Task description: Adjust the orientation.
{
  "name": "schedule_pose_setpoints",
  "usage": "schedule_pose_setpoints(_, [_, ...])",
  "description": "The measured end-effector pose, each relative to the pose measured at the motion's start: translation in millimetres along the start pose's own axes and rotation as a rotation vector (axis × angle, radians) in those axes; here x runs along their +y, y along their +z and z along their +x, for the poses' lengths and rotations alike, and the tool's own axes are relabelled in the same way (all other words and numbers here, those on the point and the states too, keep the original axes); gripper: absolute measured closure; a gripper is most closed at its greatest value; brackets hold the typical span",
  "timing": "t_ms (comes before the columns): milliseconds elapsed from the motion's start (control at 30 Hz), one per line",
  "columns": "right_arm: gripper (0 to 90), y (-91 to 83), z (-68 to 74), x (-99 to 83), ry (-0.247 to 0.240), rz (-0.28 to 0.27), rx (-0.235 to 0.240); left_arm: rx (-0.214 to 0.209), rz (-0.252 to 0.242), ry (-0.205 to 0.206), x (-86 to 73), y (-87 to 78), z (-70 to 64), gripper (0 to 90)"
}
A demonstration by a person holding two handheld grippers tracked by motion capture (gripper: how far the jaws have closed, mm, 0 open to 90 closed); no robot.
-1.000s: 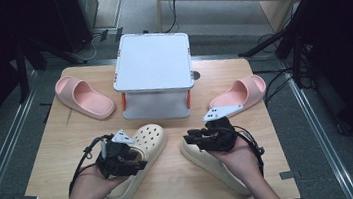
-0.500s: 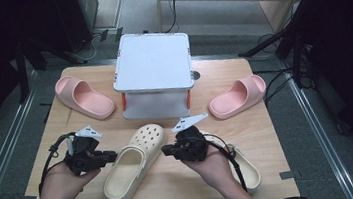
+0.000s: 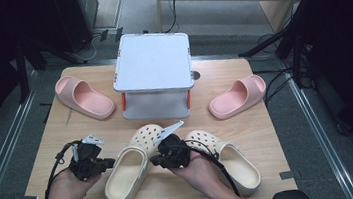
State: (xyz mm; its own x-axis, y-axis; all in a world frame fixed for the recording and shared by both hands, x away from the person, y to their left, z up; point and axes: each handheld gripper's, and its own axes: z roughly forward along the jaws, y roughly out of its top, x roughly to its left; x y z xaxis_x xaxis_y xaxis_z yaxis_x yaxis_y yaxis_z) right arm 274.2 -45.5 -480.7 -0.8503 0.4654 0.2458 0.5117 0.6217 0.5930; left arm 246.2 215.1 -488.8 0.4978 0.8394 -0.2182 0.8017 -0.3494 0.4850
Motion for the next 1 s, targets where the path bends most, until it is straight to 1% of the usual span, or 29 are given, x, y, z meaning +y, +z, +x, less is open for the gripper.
schedule_pose_setpoints(33, [90.0,2.1,-0.2,0.6,-0.009,0.004,-0.012,-0.002,0.003,0.006,-0.6,0.0,-1.1,88.3])
schedule_pose_setpoints(100, [90.0,4.5,-1.1,1.8,-0.006,0.008,-0.016,0.006,0.000,0.002,-1.3,0.3,-2.9,88.9])
schedule_pose_setpoints(133, [90.0,4.7,-2.0,2.5,-0.004,0.009,-0.011,-0.003,0.003,-0.001,-1.5,0.7,-3.2,89.0])
schedule_pose_setpoints(167, [90.0,4.3,-2.7,3.0,-0.004,0.009,-0.013,-0.018,0.008,-0.003,-1.8,1.2,-3.5,89.0])
schedule_pose_setpoints(233, [90.0,3.0,-4.7,3.4,0.000,-0.002,-0.022,-0.035,0.007,-0.003,-2.3,2.4,-5.6,89.0])
schedule_pose_setpoints(267, [90.0,2.3,-5.6,3.6,0.004,0.000,-0.036,-0.035,0.007,-0.003,-2.3,2.4,-5.6,89.0])
schedule_pose_setpoints(300, [90.0,1.5,-7.3,3.6,0.004,-0.002,-0.054,-0.052,0.011,0.009,-1.8,3.9,-9.3,89.0])
schedule_pose_setpoints(333, [90.0,1.5,-7.3,3.6,0.004,-0.002,-0.054,-0.052,0.011,0.009,-1.8,3.9,-9.3,89.0])
schedule_pose_setpoints(367, [90.0,0.2,-11.7,3.5,0.015,-0.006,-0.054,-0.053,0.018,0.023,-0.5,5.2,-13.4,89.0])
schedule_pose_setpoints(400, [90.0,-0.5,-12.7,3.2,0.022,-0.008,-0.061,-0.063,0.023,0.025,0.0,5.7,-13.9,89.0])
schedule_pose_setpoints(467, [90.0,-1.4,-13.8,2.9,0.026,-0.012,-0.080,-0.093,0.025,0.012,0.8,7.8,-15.6,89.0])
schedule_pose_setpoints(533, [89.7,-2.6,-14.8,2.4,0.016,-0.018,-0.105,-0.115,0.024,0.009,1.1,9.3,-17.0,88.9])
schedule_pose_setpoints(567, [89.8,-3.6,-15.4,2.5,0.018,-0.017,-0.111,-0.121,0.024,0.010,1.3,9.9,-17.4,88.7])
schedule_pose_setpoints(667, [89.8,-4.4,-17.6,2.0,0.027,-0.018,-0.110,-0.126,0.028,0.015,2.0,10.1,-16.7,87.6])
schedule_pose_setpoints(733, [88.1,-4.8,-17.6,1.6,0.022,-0.019,-0.115,-0.108,0.016,0.019,1.4,9.7,-15.1,84.0])
schedule_pose_setpoints(767, [87.2,-5.6,-18.1,1.7,0.024,-0.022,-0.114,-0.108,0.016,0.019,1.4,9.7,-15.1,81.7])
schedule_pose_setpoints(833, [85.0,-8.1,-19.5,1.6,0.021,-0.029,-0.110,-0.111,-0.022,0.001,2.8,3.4,-9.8,76.1])
schedule_pose_setpoints(867, [83.7,-10.3,-19.7,1.2,0.019,-0.038,-0.108,-0.111,-0.051,-0.011,3.4,0.5,-8.5,74.0])
schedule_pose_setpoints(900, [81.6,-13.2,-19.3,0.7,0.012,-0.046,-0.103,-0.107,-0.071,-0.011,4.2,-2.8,-6.3,69.8])
schedule_pose_setpoints(967, [77.0,-19.4,-16.9,-0.3,-0.021,-0.063,-0.120,-0.085,-0.104,-0.015,6.1,-8.4,-4.2,65.7])
schedule_pose_setpoints(1000, [74.4,-22.9,-16.2,-0.8,-0.037,-0.073,-0.124,-0.089,-0.112,-0.018,7.1,-10.8,-3.1,62.6])
